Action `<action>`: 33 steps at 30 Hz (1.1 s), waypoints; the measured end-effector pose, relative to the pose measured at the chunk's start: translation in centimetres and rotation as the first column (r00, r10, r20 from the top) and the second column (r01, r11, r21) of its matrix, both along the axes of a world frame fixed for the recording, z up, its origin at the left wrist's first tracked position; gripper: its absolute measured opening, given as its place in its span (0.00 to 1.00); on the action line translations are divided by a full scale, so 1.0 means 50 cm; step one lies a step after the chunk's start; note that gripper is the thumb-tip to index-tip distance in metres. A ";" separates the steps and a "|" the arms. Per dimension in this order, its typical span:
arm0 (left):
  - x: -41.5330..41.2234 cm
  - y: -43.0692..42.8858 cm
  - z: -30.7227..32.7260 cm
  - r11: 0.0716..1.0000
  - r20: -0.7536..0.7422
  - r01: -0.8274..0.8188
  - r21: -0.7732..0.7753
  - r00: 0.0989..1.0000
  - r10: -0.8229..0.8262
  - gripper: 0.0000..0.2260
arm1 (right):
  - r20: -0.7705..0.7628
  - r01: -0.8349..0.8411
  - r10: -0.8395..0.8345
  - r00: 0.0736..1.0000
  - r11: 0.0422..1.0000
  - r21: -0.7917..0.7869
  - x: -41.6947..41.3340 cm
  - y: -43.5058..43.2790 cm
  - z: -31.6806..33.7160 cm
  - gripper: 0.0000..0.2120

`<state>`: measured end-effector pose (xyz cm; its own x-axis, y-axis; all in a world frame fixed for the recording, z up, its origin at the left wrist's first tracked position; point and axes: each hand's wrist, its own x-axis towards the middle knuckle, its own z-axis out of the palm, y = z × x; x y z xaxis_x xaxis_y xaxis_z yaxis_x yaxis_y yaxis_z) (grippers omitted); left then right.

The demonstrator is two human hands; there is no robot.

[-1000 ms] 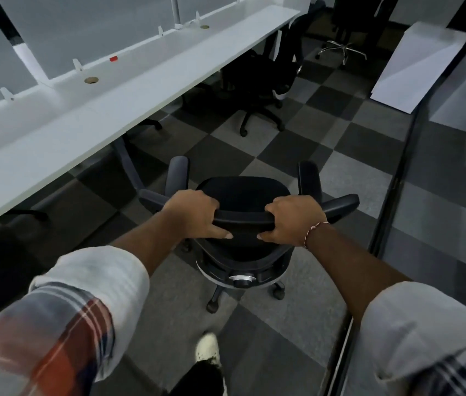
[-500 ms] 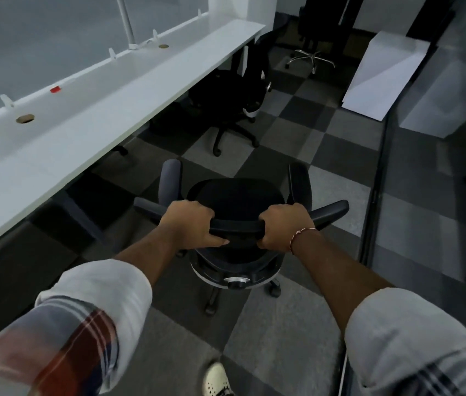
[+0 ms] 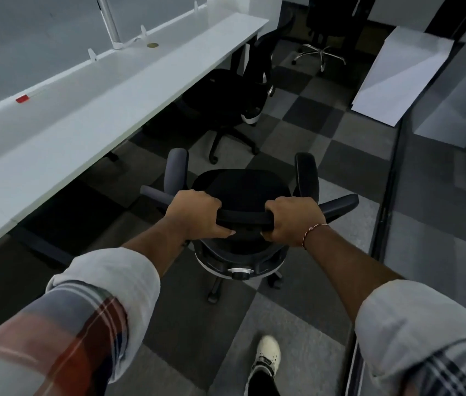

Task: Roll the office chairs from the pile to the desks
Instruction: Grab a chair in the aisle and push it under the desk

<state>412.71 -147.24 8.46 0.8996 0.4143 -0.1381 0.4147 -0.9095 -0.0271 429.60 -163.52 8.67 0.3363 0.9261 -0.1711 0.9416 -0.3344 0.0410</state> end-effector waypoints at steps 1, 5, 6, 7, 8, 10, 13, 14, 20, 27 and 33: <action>0.020 0.009 0.001 1.000 -0.003 -0.004 0.008 1.000 0.004 0.23 | -0.001 -0.008 0.008 1.000 1.000 0.005 0.020 0.010 0.000 0.16; 0.116 0.051 0.006 0.999 -0.031 -0.027 0.038 0.999 0.028 0.23 | 0.013 -0.024 0.024 1.000 1.000 0.014 0.116 0.060 -0.008 0.17; 0.149 0.063 0.008 0.998 -0.033 -0.041 0.038 0.999 0.042 0.23 | 0.023 -0.034 0.033 0.999 0.999 0.018 0.150 0.075 -0.007 0.18; 0.163 0.072 0.009 0.998 -0.036 -0.051 0.033 0.998 0.052 0.23 | 0.026 -0.041 0.040 0.999 0.999 0.025 0.164 0.085 -0.008 0.19; 0.188 0.081 0.013 0.998 -0.035 -0.059 0.026 0.998 0.060 0.23 | 0.026 -0.048 0.047 0.999 0.998 0.030 0.190 0.098 -0.009 0.19; 0.238 0.100 0.016 0.997 -0.031 -0.069 0.036 0.997 0.070 0.23 | 0.019 -0.049 0.049 0.999 0.998 0.037 0.242 0.122 -0.010 0.20; 0.301 0.129 0.016 0.997 -0.026 -0.080 0.024 0.996 0.081 0.22 | 0.026 -0.057 0.056 0.998 0.998 0.041 0.310 0.154 -0.012 0.19; 0.320 0.137 0.017 0.996 -0.031 -0.086 0.023 0.996 0.087 0.22 | 0.026 -0.061 0.060 0.998 0.997 0.049 0.330 0.165 -0.013 0.19; 0.416 0.193 0.021 0.994 -0.041 -0.101 0.036 0.994 0.103 0.21 | 0.029 -0.082 0.080 0.996 0.994 0.075 0.429 0.222 -0.019 0.19; 0.515 0.246 0.021 0.993 -0.040 -0.107 0.043 0.993 0.108 0.21 | 0.048 -0.107 0.102 0.994 0.989 0.099 0.529 0.270 -0.019 0.18; 0.559 0.253 0.018 0.992 -0.068 -0.129 0.016 0.989 0.129 0.22 | 0.032 -0.132 0.129 0.991 0.980 0.147 0.579 0.277 -0.028 0.19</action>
<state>440.68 -134.59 9.37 0.8271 0.5283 -0.1919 0.5254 -0.8480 -0.0699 458.57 -149.67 7.25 0.2130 0.9768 -0.0225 0.9769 -0.2125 0.0221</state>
